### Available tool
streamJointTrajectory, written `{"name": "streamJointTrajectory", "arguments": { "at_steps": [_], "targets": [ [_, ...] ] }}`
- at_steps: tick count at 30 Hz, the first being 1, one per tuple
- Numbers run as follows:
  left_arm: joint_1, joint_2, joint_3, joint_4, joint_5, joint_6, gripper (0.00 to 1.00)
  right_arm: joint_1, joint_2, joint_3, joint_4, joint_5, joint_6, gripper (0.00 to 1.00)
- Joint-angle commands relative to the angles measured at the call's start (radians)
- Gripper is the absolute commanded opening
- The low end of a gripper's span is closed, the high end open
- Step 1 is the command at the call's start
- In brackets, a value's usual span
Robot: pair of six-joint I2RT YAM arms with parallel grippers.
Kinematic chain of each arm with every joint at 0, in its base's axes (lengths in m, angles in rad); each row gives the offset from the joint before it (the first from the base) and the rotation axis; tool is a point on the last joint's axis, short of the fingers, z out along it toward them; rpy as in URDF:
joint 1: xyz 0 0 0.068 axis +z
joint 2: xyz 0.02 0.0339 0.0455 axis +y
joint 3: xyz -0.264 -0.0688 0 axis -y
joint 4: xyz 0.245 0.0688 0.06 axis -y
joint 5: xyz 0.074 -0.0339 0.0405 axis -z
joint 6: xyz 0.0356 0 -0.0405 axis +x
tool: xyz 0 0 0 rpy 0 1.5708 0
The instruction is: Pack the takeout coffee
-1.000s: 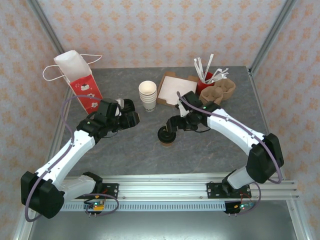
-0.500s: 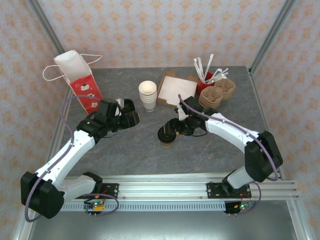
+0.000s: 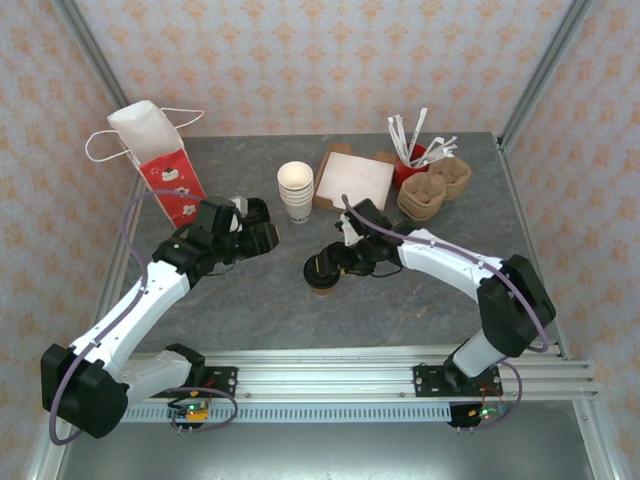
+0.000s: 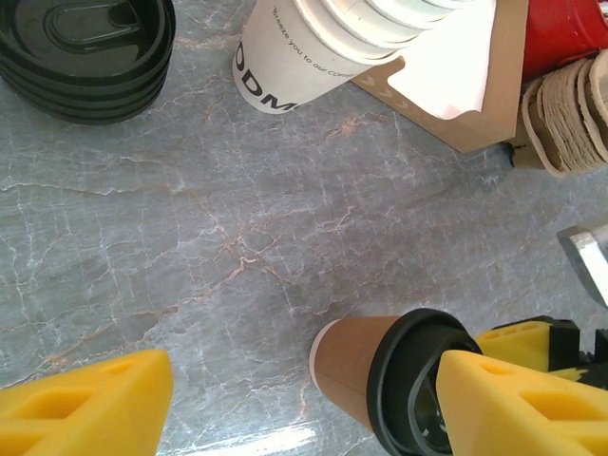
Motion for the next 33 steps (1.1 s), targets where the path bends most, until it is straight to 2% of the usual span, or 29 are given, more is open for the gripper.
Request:
{"name": "streamJointTrajectory", "arguments": {
  "at_steps": [1, 3, 8, 12, 15, 18, 20, 26, 33],
  "targets": [
    [-0.006, -0.026, 0.010, -0.007, -0.036, 0.027, 0.75, 0.009, 0.017, 0.035, 0.010, 0.028, 0.006, 0.63],
    [-0.006, -0.025, 0.011, -0.008, -0.037, 0.029, 0.75, 0.010, 0.010, 0.041, -0.011, 0.057, -0.005, 0.63],
    [-0.007, -0.010, -0.006, 0.004, 0.016, 0.027, 0.74, 0.005, -0.036, 0.054, -0.073, 0.109, -0.045, 0.72],
    [-0.029, 0.021, -0.013, -0.043, 0.034, 0.086, 0.72, -0.008, -0.098, 0.047, -0.108, 0.150, -0.075, 0.80],
    [-0.042, 0.041, -0.060, -0.040, 0.066, 0.089, 0.67, -0.034, -0.151, 0.032, -0.125, 0.188, -0.096, 0.81],
    [-0.048, 0.066, -0.113, 0.020, 0.174, 0.062, 0.59, -0.063, -0.187, 0.026, -0.144, 0.219, -0.116, 0.81],
    [-0.060, 0.077, -0.134, 0.050, 0.204, 0.045, 0.53, -0.076, -0.198, 0.028, -0.157, 0.232, -0.128, 0.81],
    [-0.081, 0.090, -0.116, -0.014, 0.108, 0.061, 0.49, -0.080, -0.192, 0.050, -0.209, 0.249, -0.175, 0.81],
    [-0.082, 0.059, -0.069, -0.070, -0.021, 0.071, 0.50, -0.024, -0.163, 0.042, -0.175, 0.189, -0.190, 0.81]
  ]
}}
